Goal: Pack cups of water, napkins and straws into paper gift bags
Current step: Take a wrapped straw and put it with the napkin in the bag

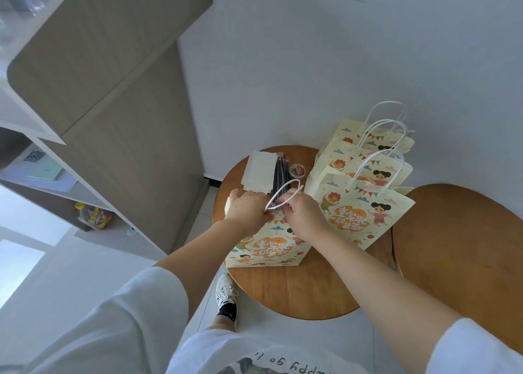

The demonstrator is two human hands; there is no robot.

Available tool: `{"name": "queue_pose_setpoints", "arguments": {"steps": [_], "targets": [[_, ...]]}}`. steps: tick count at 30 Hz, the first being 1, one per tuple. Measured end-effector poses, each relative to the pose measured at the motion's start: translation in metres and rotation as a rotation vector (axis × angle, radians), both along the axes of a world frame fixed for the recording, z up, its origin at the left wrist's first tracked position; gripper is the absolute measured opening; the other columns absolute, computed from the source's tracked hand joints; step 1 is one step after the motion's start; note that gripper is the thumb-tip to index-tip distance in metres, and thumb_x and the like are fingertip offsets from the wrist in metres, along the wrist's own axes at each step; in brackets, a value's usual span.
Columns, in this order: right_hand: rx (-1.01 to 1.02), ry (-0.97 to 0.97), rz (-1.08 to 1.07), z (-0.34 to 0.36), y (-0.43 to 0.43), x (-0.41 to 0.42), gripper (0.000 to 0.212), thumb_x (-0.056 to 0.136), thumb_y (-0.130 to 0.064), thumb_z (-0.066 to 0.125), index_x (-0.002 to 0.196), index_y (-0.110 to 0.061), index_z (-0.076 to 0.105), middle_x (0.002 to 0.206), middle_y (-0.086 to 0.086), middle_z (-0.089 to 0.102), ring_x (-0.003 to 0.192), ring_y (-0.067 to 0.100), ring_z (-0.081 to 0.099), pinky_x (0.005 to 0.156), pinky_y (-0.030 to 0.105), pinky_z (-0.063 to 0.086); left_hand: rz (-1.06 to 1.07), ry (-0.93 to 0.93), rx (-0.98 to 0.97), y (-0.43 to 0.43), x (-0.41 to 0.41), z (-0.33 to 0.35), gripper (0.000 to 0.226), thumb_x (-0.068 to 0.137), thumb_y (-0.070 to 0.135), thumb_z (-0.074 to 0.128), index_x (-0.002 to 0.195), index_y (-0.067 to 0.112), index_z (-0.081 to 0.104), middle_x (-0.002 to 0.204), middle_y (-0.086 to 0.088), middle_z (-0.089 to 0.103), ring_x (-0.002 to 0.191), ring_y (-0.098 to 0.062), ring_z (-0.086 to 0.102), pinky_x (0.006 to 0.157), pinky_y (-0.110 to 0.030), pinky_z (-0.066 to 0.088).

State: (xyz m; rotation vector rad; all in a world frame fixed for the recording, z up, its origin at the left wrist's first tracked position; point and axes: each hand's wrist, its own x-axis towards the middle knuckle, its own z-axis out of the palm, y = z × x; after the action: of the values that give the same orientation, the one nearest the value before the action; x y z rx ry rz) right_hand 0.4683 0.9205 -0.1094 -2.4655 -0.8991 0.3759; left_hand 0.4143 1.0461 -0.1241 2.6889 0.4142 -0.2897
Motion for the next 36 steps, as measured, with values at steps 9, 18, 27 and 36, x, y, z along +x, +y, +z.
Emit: {"name": "queue_pose_setpoints", "arguments": {"steps": [9, 18, 27, 36], "targets": [[-0.042, -0.073, 0.051, -0.012, -0.007, 0.0, 0.024, 0.097, -0.017, 0.047, 0.104, -0.007, 0.068, 0.1, 0.005, 0.063, 0.087, 0.021, 0.063, 0.068, 0.02, 0.039, -0.004, -0.054, 0.012, -0.001, 0.003, -0.007, 0.016, 0.095, 0.032, 0.051, 0.102, 0.024, 0.064, 0.104, 0.005, 0.063, 0.111, -0.018, 0.05, 0.111, -0.044, 0.015], [-0.261, -0.327, 0.316, -0.025, -0.035, -0.022, 0.06, 0.095, -0.013, 0.045, 0.149, -0.014, 0.022, 0.155, 0.004, 0.022, 0.077, 0.018, 0.063, 0.058, 0.023, 0.05, -0.043, -0.038, 0.042, 0.0, 0.001, 0.003, 0.02, 0.097, 0.03, 0.045, 0.098, 0.022, 0.064, 0.1, 0.003, 0.061, 0.103, -0.017, 0.054, 0.109, -0.037, 0.02], [-0.194, -0.123, -0.009, -0.008, -0.088, 0.0, 0.048, 0.082, -0.027, 0.063, 0.127, -0.019, 0.047, 0.133, -0.001, 0.045, 0.129, 0.02, 0.033, 0.109, 0.04, 0.023, -0.305, -0.024, 0.085, -0.027, 0.006, 0.028, 0.024, 0.098, 0.029, 0.047, 0.104, 0.021, 0.069, 0.093, 0.004, 0.056, 0.081, -0.016, 0.05, 0.083, -0.026, 0.033], [-0.215, -0.025, -0.076, 0.011, -0.13, 0.028, 0.021, 0.087, -0.019, 0.053, 0.092, -0.003, 0.066, 0.09, 0.01, 0.064, 0.083, 0.026, 0.058, 0.074, 0.039, 0.05, -0.292, 0.02, -0.014, -0.066, 0.03, 0.055, 0.026, 0.089, 0.039, 0.06, 0.098, 0.014, 0.06, 0.087, 0.002, 0.061, 0.079, -0.017, 0.058, 0.064, -0.026, 0.047]]}}
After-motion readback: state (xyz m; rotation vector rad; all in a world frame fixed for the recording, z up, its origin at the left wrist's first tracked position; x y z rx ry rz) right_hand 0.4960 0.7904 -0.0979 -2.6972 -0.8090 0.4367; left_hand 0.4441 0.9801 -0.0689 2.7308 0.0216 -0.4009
